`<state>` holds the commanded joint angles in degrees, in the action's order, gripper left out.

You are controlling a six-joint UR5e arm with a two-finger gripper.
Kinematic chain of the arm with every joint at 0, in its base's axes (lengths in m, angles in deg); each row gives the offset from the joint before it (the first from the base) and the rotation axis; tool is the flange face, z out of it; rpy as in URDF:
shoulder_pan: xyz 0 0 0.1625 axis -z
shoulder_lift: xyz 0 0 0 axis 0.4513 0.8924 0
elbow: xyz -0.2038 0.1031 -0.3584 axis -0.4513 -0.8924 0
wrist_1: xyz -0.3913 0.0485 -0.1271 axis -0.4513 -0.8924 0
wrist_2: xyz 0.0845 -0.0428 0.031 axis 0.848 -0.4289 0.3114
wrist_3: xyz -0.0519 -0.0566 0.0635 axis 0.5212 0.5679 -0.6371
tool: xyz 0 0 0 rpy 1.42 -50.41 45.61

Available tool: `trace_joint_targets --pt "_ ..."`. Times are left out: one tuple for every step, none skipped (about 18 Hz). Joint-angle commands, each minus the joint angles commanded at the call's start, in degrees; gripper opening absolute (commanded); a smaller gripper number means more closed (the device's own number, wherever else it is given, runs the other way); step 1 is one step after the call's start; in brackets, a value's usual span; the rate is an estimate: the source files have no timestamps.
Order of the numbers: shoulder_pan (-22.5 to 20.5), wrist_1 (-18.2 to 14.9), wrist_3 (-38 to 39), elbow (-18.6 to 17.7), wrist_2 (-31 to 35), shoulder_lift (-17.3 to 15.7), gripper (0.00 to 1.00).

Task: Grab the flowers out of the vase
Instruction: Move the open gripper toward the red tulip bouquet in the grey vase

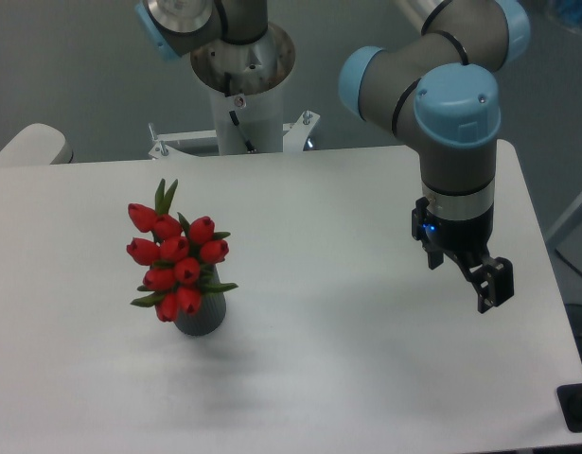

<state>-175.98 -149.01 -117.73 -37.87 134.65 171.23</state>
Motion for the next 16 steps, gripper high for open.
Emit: trace_joint_targets --pt "-0.1 0.0 0.0 -0.3 -0.1 -0.1 1.0" --pt "-0.2 0.0 0.0 -0.4 -0.2 -0.3 1.0" --pt "-0.4 -0.1 0.1 -0.4 -0.8 -0.3 1.0" --pt "-0.4 -0.1 0.1 -0.5 -1.9 -0.4 1.0" --pt "-0.6 -0.1 0.3 -0.9 -3.8 -0.6 1.0" --pt "-0.6 -0.2 0.4 -1.1 -5.0 -0.8 1.0" --pt "-0.7 -0.3 0.5 -1.4 -5.6 -1.1 1.0" --pt "-1.0 -0.4 1.0 -2.1 -6.1 -1.6 1.0" --pt "-1.1 -0.6 1.6 -2.4 -6.3 -1.8 1.0" --pt "-1.1 -0.7 2.4 -2.5 -7.3 -2.1 1.0" --pt "-1.2 -0.8 3.2 -2.5 -8.7 -2.2 1.0" --pt "-1.5 -0.8 4.5 -3.2 -11.0 -2.5 1.0" --pt "-1.7 -0.8 6.0 -3.9 -14.0 -2.8 1.0" --pt "-2.2 -0.7 8.0 -5.0 -17.5 -3.4 1.0" --pt "-2.7 -0.4 10.1 -6.1 -20.3 -4.6 1.0" --pt "-3.0 -0.4 12.3 -6.8 -22.0 -5.3 1.0"
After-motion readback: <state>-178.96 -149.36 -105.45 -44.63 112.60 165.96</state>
